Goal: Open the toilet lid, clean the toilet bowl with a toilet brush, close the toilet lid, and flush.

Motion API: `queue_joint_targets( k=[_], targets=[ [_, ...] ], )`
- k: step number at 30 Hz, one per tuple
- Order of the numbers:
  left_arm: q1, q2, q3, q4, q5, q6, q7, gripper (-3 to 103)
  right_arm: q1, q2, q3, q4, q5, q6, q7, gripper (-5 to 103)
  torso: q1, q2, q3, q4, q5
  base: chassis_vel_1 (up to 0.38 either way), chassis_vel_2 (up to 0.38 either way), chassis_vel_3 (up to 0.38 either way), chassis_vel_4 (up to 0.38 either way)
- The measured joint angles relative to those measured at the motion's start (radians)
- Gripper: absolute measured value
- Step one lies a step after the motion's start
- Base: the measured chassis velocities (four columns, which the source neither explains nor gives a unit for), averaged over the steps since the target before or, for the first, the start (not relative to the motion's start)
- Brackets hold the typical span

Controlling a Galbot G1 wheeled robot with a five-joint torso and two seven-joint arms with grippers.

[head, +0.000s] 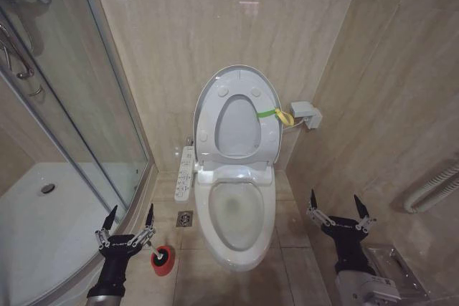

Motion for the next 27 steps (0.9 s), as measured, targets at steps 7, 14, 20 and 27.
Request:
queue_joint_targets(
  k=[7, 14, 20, 27],
  targets=[
    [0.000, 0.000, 0.000, 0.000, 0.000, 0.000, 0.000, 97, 0.000, 0.000, 0.000, 0.000, 0.000, 0.000, 0.000, 100, 0.000, 0.000, 0.000, 0.0000, 0.0000, 0.000, 0.000, 0.000, 0.000],
    [0.000, 0.000, 0.000, 0.000, 0.000, 0.000, 0.000, 97, -0.002, -0.001, 0.006, -0.001, 0.001, -0.001, -0.004, 100, 0.000, 0.000, 0.000, 0.0000, 0.0000, 0.000, 0.000, 0.000, 0.000],
    [0.000, 0.000, 0.000, 0.000, 0.000, 0.000, 0.000, 97, -0.050, -0.027, 0.129, -0.061, 0.087, -0.049, -0.107, 100, 0.000, 0.000, 0.000, 0.0000, 0.0001, 0.000, 0.000, 0.000, 0.000],
    [0.000, 0.000, 0.000, 0.000, 0.000, 0.000, 0.000, 97, -0.102, -0.051, 0.268, -0.112, 0.225, -0.087, -0.279, 100, 0.000, 0.000, 0.000, -0.0007, 0.0005, 0.000, 0.000, 0.000, 0.000]
  ],
)
